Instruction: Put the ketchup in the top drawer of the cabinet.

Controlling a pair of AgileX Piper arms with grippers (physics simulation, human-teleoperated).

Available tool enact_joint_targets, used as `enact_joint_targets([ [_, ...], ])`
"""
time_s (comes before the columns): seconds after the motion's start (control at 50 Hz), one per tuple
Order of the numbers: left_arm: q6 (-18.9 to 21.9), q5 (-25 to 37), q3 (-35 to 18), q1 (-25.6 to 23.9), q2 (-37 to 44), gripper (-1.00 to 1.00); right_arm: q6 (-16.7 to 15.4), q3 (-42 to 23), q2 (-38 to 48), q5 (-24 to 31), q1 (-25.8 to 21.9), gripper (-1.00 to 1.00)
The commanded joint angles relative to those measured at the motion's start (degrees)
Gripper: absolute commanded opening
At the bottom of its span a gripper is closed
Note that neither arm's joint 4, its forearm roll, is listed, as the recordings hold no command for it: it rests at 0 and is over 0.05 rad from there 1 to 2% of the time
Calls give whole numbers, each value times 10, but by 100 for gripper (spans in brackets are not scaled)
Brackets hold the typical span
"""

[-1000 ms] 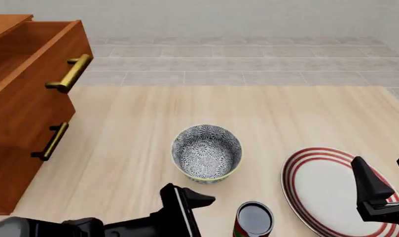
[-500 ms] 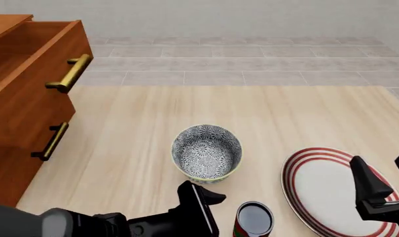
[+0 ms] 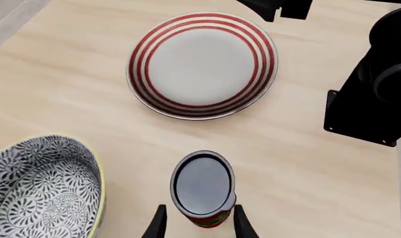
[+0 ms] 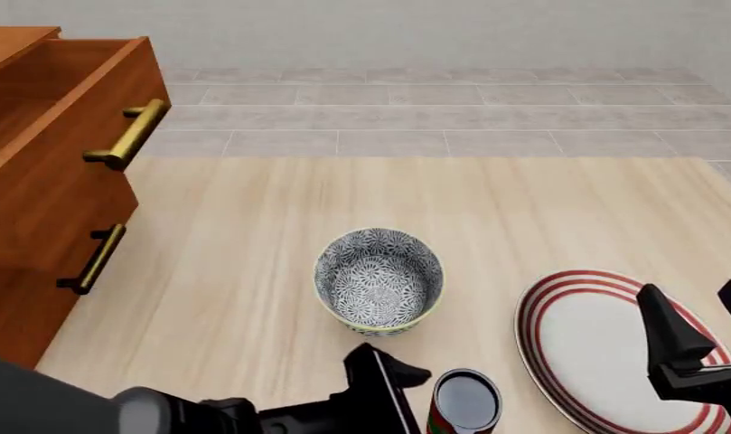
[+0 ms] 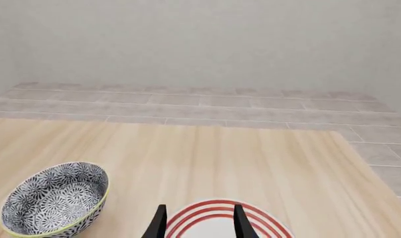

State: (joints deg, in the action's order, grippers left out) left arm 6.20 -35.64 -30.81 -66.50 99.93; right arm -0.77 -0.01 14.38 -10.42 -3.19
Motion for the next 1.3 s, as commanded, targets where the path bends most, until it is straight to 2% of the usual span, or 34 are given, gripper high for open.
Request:
enact_joint_targets([
  [0.02, -2, 0, -8, -7, 10, 100, -1, 0, 10, -7, 0, 100],
  [0.46, 13, 22, -47, -12, 29, 100, -1, 0, 29, -22, 2, 100],
  [0.5, 25, 9, -44, -22, 39, 100, -1, 0, 32, -24, 1, 100],
  [0.8, 15, 18, -50, -2, 39, 100, -1, 0, 40, -31, -2, 100],
  [0.82, 15, 18, -50, -2, 37, -100, 0, 0, 38, -29, -2, 100],
  [1.0, 33, 12, -39, 9, 24, -100, -1, 0, 36, -28, -3, 100],
  [1.16, 28, 24, -25, -7, -20, -100, -1, 0, 34, -26, -3, 100],
  [1.3, 28, 40, -13, -1, -75, -100, 0, 0, 31, -22, -2, 100],
])
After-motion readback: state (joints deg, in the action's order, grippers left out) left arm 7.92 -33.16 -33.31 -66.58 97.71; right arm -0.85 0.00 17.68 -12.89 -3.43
